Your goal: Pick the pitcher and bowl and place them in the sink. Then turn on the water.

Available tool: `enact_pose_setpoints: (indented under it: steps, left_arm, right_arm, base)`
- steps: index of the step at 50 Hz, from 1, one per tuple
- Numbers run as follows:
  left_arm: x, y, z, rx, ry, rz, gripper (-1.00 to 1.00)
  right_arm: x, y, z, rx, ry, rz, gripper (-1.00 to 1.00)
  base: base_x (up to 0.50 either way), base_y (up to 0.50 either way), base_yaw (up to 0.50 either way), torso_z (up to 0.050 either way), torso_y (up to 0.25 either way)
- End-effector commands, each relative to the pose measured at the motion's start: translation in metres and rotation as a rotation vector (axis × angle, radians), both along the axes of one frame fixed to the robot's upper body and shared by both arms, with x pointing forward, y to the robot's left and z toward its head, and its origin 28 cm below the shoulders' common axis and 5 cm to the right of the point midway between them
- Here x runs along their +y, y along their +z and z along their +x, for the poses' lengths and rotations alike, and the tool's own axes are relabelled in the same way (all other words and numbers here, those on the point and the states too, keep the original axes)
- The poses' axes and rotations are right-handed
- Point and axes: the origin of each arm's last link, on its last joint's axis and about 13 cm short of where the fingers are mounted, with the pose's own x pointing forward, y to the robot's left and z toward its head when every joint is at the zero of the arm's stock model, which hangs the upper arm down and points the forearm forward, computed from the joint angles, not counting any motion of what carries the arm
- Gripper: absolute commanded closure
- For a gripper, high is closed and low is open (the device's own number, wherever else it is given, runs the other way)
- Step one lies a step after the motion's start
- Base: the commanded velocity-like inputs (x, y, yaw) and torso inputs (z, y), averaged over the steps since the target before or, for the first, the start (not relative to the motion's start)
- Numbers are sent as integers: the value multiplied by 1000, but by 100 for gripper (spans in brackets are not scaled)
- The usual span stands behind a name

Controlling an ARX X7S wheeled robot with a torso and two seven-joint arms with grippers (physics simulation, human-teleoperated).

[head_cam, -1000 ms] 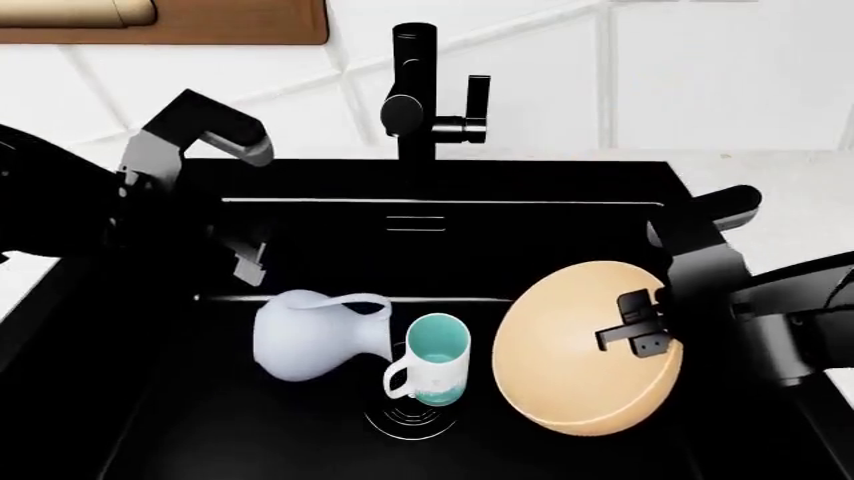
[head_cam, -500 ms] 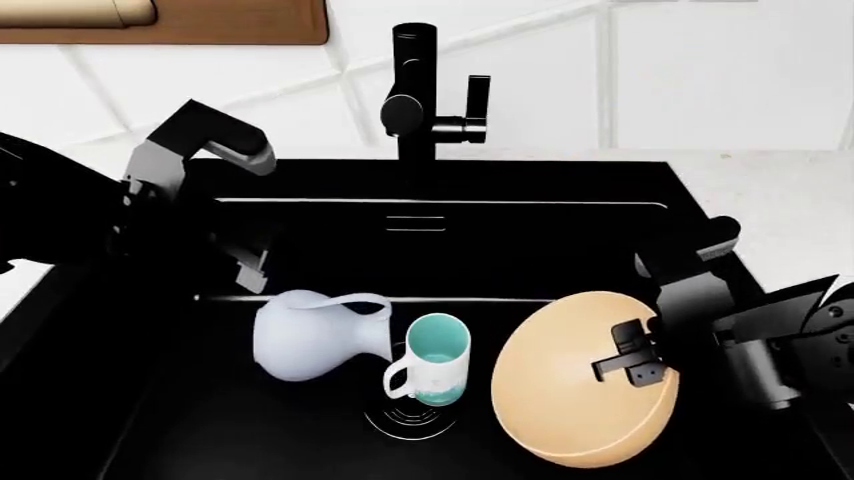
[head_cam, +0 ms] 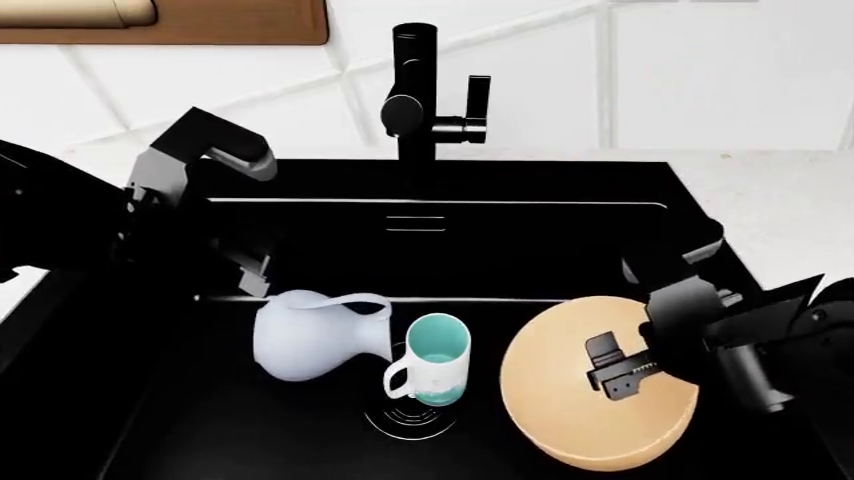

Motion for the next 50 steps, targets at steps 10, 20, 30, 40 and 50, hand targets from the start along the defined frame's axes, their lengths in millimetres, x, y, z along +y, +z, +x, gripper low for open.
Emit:
enact_pose_setpoints:
  steps: [10,20,30,40,50]
  left_arm:
    - [0,-2,1,-2,-5,-9,-100]
    - [0,0,-1,-11,0,-14,-100]
    - [2,24,-19,-96,40,-153,-100]
    - [3,54,-38,-162,92,-350,-100]
    - [5,72,-58,-192,176,-432,-100]
  right_arm:
    - [4,30,21,-231,102,-251,-100]
    - [6,47,20,-300,124,-254,-100]
    - [15,94,26,-460,97,-134,-100]
    - [24,122,54,-595,75,-39,-100]
    - [38,133,93,-692,86,47,-100]
  base:
    - [0,0,0,0,0]
    - [0,0,0,0,0]
    - [0,0,0,0,0]
    - [0,0,0,0,0]
    - [0,0,0,0,0]
